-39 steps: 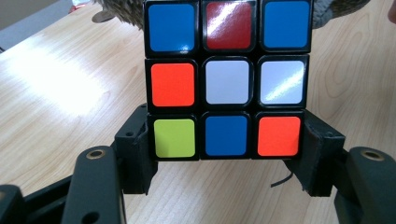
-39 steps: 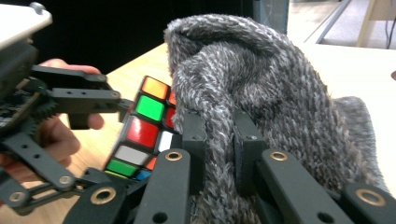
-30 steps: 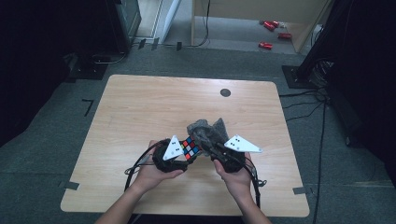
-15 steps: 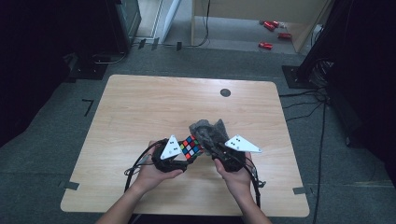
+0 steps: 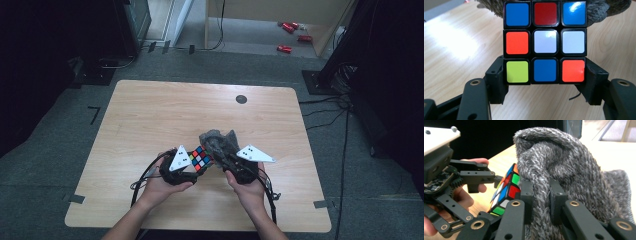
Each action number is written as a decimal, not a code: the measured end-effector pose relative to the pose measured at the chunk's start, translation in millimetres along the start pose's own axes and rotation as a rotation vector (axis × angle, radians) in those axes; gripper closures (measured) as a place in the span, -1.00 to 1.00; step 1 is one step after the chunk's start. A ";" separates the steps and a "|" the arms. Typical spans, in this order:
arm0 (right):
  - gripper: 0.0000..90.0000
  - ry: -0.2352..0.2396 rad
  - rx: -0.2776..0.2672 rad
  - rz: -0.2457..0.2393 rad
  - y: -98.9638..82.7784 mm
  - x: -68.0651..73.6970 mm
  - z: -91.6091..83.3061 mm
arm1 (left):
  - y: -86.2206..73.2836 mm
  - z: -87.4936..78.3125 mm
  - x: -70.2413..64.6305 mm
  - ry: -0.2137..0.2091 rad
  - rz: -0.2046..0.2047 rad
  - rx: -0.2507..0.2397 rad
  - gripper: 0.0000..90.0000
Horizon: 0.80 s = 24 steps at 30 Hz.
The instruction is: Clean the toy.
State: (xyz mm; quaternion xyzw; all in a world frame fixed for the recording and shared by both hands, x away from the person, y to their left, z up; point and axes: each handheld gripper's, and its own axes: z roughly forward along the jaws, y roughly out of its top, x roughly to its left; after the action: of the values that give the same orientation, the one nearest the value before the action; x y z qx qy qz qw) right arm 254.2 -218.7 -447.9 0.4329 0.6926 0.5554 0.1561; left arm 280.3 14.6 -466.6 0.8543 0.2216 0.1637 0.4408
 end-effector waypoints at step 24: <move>0.74 0.070 0.034 -0.150 -0.5 36.5 16.8 | 2.5 3.6 -6.5 0.077 0.028 0.109 -0.22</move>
State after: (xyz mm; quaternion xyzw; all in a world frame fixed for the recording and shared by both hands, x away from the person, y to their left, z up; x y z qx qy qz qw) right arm 244.6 -179.8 -444.3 0.3626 0.7374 0.5452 0.1656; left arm 277.0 7.5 -467.1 0.8730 0.2349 0.1903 0.3826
